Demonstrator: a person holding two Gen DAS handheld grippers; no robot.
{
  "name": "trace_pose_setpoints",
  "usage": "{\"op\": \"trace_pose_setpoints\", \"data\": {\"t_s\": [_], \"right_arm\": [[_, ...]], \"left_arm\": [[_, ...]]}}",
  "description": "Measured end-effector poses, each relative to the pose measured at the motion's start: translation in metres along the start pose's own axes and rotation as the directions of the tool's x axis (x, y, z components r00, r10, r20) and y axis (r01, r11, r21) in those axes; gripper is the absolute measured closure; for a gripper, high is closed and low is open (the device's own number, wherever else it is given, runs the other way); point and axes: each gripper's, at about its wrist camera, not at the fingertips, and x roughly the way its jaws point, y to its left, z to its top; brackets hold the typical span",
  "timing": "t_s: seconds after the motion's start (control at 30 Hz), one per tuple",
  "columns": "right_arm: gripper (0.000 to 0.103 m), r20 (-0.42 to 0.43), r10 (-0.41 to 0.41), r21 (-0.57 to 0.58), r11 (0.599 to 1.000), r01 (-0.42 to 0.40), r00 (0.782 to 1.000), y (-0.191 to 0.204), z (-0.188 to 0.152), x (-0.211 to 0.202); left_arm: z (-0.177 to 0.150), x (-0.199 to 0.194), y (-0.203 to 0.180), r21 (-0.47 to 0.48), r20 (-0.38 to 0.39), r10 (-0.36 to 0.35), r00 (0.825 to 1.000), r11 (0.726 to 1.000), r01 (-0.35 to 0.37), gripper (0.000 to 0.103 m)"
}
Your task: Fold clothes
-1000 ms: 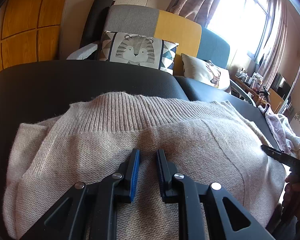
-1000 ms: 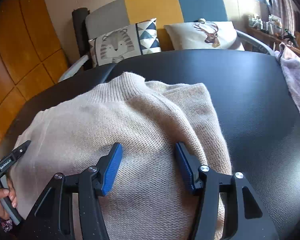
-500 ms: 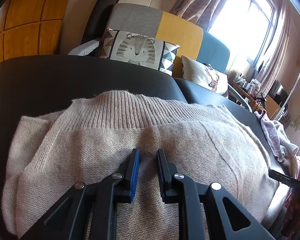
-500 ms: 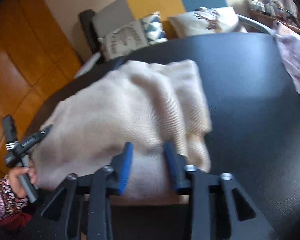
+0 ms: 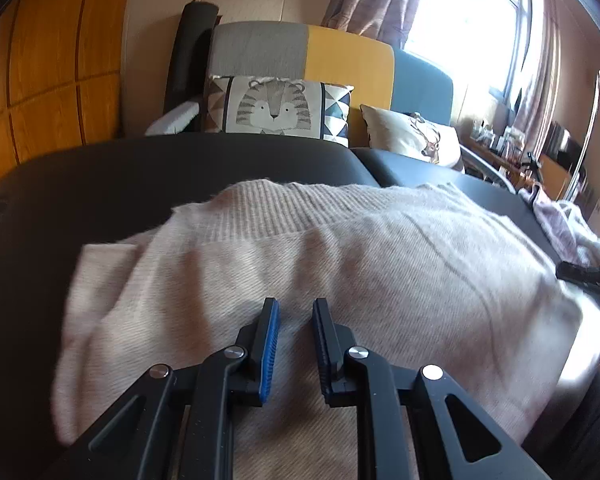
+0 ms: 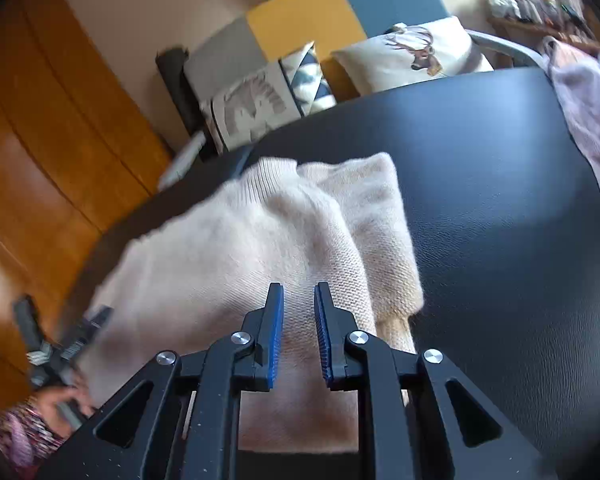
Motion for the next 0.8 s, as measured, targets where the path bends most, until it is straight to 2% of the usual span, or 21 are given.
{"op": "trace_pose_setpoints", "data": {"t_s": [0.1,0.17,0.23,0.33,0.4,0.5,0.57,0.67,0.8], "right_arm": [[0.089,-0.003,-0.035,-0.011,0.999,0.035,0.999,-0.005,-0.008,0.003],[0.089,-0.006,-0.059,-0.021,0.998,0.059,0.998,-0.005,-0.01,0.004],[0.088,-0.015,-0.094,-0.032,0.995,0.093,0.995,0.004,-0.007,0.0],[0.085,0.057,-0.02,-0.051,0.998,0.023,0.998,0.028,0.001,-0.016],[0.085,0.071,0.01,-0.121,0.993,-0.001,0.997,0.053,0.01,-0.012],[0.085,0.064,-0.011,-0.259,0.966,0.027,0.998,0.087,0.019,0.011],[0.085,0.022,-0.026,-0.286,0.958,0.031,0.999,0.097,0.023,0.036],[0.085,-0.008,-0.051,-0.275,0.96,0.047,0.999,0.097,0.018,0.064],[0.084,0.0,-0.063,-0.264,0.963,0.061,0.998,0.094,0.009,0.076]], "left_arm": [[-0.008,-0.007,0.007,0.042,0.009,0.02,1.0,0.999,-0.021,0.084],[-0.015,-0.014,0.018,0.006,0.014,0.026,1.0,1.0,-0.026,0.082],[-0.021,-0.022,0.028,-0.059,0.017,0.001,1.0,0.998,0.0,0.082],[-0.025,-0.033,0.04,-0.129,0.024,-0.02,1.0,0.991,0.023,0.082],[-0.022,-0.041,0.048,-0.158,0.048,-0.005,0.999,0.987,0.012,0.082],[-0.008,-0.047,0.066,-0.198,0.104,0.01,0.995,0.98,0.011,0.082],[0.005,-0.039,0.082,-0.24,0.083,0.023,0.996,0.971,-0.002,0.082],[0.016,-0.02,0.106,-0.319,0.027,0.007,1.0,0.948,0.002,0.082],[0.011,0.006,0.122,-0.381,-0.061,-0.071,0.996,0.924,0.042,0.082]]}}
